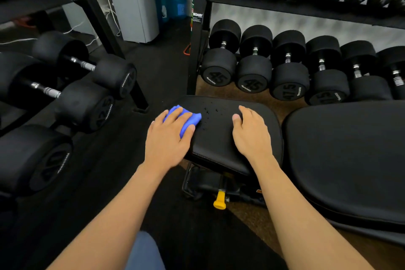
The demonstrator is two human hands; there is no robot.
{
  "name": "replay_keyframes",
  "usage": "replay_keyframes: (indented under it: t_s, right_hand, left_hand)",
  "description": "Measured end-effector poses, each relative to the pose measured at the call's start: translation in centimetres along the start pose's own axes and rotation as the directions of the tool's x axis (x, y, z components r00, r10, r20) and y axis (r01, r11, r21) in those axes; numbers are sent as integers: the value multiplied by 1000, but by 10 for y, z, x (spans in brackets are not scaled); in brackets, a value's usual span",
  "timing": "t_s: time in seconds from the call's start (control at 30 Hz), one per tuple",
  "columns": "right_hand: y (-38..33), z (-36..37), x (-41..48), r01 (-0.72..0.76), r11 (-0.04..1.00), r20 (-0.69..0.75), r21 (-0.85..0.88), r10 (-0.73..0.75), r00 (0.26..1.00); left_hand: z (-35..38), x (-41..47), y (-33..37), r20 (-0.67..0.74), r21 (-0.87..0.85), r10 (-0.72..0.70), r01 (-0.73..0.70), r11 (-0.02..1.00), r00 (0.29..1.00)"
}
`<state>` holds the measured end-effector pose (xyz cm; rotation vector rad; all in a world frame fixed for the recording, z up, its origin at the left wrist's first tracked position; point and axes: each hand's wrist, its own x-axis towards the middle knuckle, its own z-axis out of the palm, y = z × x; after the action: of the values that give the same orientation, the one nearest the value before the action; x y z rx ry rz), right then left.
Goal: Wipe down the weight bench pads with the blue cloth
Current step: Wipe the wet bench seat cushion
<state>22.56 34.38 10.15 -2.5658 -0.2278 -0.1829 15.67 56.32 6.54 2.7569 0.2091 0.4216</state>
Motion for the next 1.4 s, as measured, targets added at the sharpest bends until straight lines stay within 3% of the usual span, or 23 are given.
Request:
replay_keyframes:
  t_s: [0.17,0.3,0.43,0.63,0.8,0.87,0.97,1.1,1.23,1.4]
  right_hand:
    - [1,5,5,24,995,21,-98,-22,1000]
    - [1,5,5,36,987,5,-157,-36,999]
    - [1,7,5,43,982,25,-182,-39,999]
    - [0,8,5,46,974,28,-223,-41,999]
    - [-1,8,5,43,973,44,-229,-34,998]
    - [-3,7,6,40,974,54,-224,-29,998]
    - [-3,4,5,32,982,89,-185,-16,996]
    - [5,-15,13,25,993,260,-119,7,966]
    - [19,-26,9,73,945,276,-318,19,961]
    - [27,-16,-4,70,954,220,-293,-4,975]
  left_hand:
    - [-6,16,6,14,-135,-200,200,970,980]
    - [2,-45,38,-86,-125,-182,171,977,980]
    - [1,-21,22,-14,-65,-117,116,991,993]
    - [-21,89,-17,301,-218,-252,324,921,920]
    - [-17,49,2,185,-71,-248,264,962,951]
    - [-14,1,11,87,20,-138,137,990,987]
    - [-21,-36,21,39,-67,-52,54,996,998]
    - [-22,34,-2,154,-139,-130,152,979,979]
    - [-17,111,-20,313,-198,-250,321,926,916]
    - [-18,98,-8,241,-107,-250,282,954,938]
